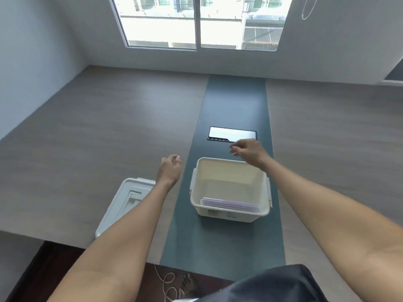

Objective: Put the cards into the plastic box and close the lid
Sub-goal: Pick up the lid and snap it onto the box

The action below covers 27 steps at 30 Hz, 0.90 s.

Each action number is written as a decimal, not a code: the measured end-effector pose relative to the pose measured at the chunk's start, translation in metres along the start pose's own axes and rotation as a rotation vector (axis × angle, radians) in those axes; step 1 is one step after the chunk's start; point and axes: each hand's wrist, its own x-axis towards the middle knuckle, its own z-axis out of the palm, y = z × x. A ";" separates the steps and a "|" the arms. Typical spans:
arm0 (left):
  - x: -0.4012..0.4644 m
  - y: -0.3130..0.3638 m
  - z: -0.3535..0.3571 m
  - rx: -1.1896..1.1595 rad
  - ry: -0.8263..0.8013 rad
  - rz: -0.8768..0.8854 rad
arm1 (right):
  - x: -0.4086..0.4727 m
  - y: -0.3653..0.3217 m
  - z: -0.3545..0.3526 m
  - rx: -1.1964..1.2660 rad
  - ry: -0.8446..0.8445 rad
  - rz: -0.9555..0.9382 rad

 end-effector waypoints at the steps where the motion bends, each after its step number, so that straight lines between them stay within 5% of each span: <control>1: 0.000 -0.003 -0.013 0.043 0.039 0.017 | 0.005 -0.008 0.006 -0.039 0.005 -0.032; 7: -0.014 -0.035 -0.078 0.271 0.227 0.026 | 0.019 -0.045 0.054 -0.318 0.001 -0.218; 18: -0.068 -0.140 -0.155 0.552 0.376 -0.133 | 0.042 -0.094 0.165 -0.874 -0.264 -0.650; 27: -0.113 -0.209 -0.164 0.495 0.375 -0.338 | 0.046 -0.102 0.256 -0.990 -0.547 -0.636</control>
